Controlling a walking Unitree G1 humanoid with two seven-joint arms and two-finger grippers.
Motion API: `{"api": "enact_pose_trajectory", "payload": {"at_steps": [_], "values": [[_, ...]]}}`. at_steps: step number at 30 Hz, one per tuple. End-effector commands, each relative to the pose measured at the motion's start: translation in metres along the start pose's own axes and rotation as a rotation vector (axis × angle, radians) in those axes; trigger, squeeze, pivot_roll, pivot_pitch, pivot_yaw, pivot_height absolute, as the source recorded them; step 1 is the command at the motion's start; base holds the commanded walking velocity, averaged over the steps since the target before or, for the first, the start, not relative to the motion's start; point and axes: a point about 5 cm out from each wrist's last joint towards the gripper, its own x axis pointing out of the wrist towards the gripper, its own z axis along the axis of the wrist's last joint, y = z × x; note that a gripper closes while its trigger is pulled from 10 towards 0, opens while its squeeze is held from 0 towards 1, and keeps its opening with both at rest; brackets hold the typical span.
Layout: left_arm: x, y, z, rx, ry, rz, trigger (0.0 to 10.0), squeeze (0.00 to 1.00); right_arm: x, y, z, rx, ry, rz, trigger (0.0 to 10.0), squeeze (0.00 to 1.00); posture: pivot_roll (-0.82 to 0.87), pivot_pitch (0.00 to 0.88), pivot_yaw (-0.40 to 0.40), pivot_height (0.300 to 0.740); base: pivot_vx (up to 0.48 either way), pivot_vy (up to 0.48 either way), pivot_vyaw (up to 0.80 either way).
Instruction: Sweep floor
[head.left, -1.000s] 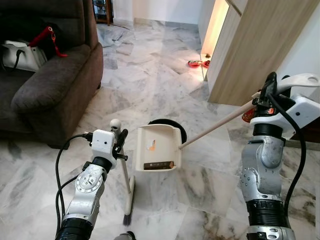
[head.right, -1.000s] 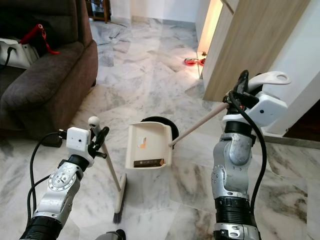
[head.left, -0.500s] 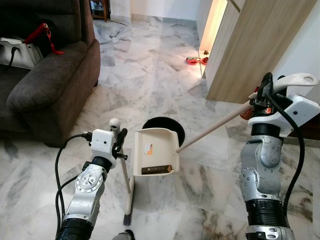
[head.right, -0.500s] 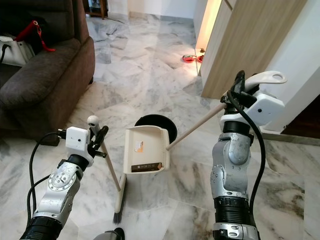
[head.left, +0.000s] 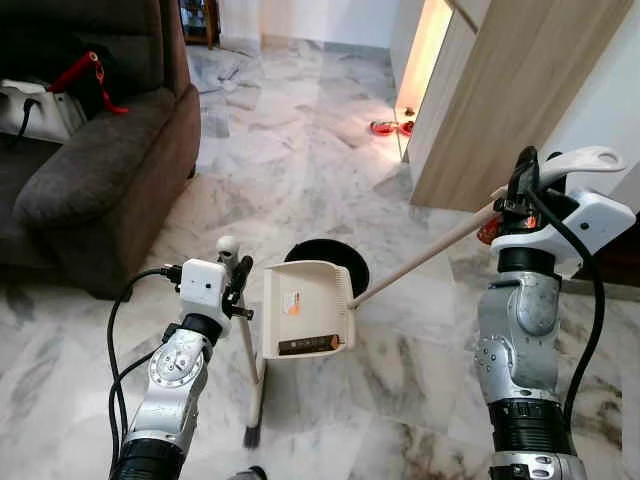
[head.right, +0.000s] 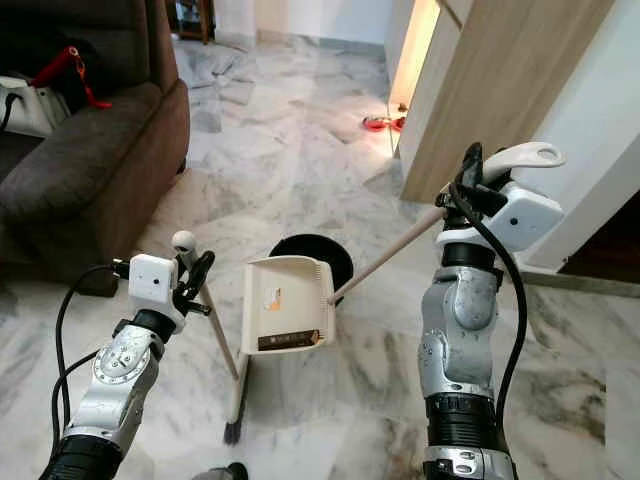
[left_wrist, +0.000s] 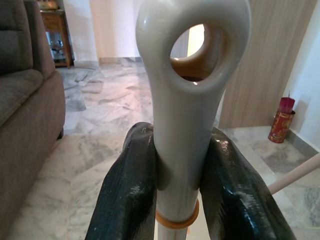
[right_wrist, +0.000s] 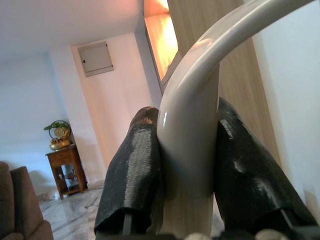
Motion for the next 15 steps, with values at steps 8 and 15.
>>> {"api": "enact_pose_trajectory", "payload": {"at_steps": [8,15], "values": [[0.0028,-0.0013,0.0102,0.012,-0.05,-0.011,10.0,0.0,0.0058,0.0034,0.0117,0.03,-0.06,0.006,10.0,0.0,0.24,0.067,-0.108,0.74,0.307,0.0,0.0],[0.0026,-0.0002,0.0101,0.014,-0.049,-0.007,10.0,0.0,0.0052,0.0022,0.0105,0.03,-0.057,0.003,10.0,0.0,0.24,0.068,-0.11,0.74,0.309,0.0,0.0]]}}
